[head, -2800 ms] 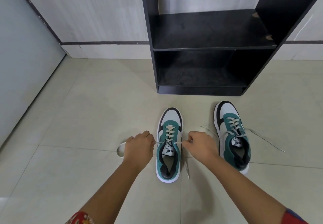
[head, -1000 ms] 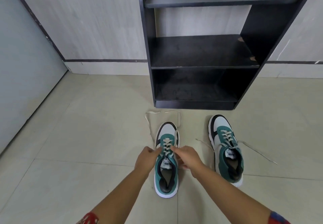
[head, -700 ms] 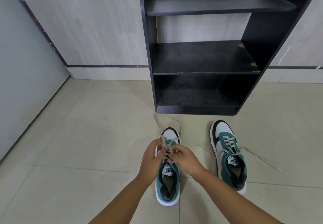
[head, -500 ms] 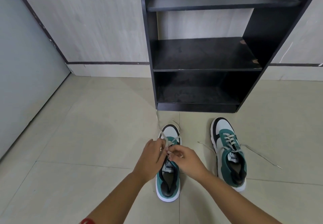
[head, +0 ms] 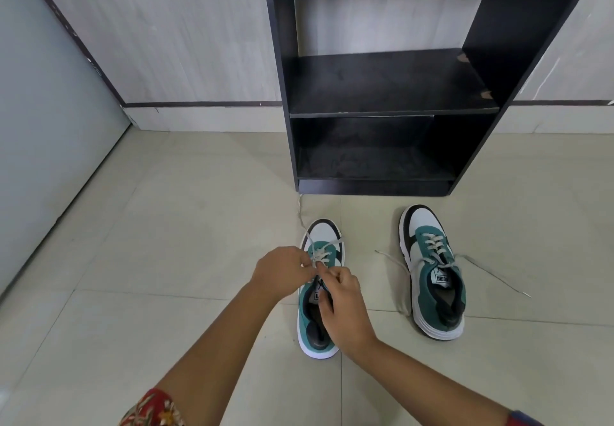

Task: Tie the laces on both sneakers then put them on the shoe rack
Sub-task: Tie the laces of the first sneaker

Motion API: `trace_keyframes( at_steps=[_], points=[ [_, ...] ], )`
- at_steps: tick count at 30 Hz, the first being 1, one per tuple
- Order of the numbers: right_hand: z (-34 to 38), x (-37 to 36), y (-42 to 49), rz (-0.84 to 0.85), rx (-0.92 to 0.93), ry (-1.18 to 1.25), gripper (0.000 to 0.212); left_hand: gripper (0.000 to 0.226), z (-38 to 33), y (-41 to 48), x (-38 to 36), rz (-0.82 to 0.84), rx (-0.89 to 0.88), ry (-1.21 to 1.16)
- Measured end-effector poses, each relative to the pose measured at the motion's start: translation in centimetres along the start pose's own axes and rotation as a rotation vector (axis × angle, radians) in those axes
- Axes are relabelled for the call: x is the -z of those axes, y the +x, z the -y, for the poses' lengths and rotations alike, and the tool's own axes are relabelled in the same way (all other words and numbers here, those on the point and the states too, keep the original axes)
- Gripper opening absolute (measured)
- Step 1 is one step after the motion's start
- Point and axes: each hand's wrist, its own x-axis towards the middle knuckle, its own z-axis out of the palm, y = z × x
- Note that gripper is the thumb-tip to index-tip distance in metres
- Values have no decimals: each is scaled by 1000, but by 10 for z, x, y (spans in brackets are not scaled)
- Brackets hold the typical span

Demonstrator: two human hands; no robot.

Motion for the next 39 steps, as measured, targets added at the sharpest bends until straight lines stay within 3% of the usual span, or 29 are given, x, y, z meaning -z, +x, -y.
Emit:
trace_keyframes(
  at_steps=[3,6,11,13,14,16,19,22,26,29,32,34,36,39],
  points=[
    [-3,3,9,-34,-67,58,26,16,3,-3,-1,85,-27,-143],
    [-1,15,17,-92,-73,154,8,28,10,-5,2,-78,-63,-7],
    [7,77,25,-128,-195,499,36,39,23,-15,10,-456,-144,144],
    [6,104,27,-101,-249,596,39,41,27,-19,13,-527,-114,144],
    [4,114,27,-93,-264,530,41,43,29,-21,15,-532,-81,147],
    [-4,125,27,-75,-279,155,45,50,35,-25,20,-496,0,237],
    [-19,124,20,-83,-306,-315,36,58,48,-25,22,-363,126,465],
    [-37,110,14,50,-333,-587,29,66,58,-23,15,-187,269,593],
    [-45,94,12,253,-310,-709,36,59,65,-22,7,-72,334,643],
    [-41,80,14,348,-185,-717,40,35,65,-17,-7,-88,151,380],
    [-24,64,20,261,-85,-324,32,36,52,-15,-24,-63,-123,-78],
    [-11,52,23,218,-124,-116,31,37,46,-13,-32,-71,-128,-204],
    [-6,42,24,193,-171,-104,33,38,44,-11,-37,-60,-57,-318],
    [-9,39,28,116,-242,-54,17,28,42,-9,-43,-90,3,-385]
  ],
)
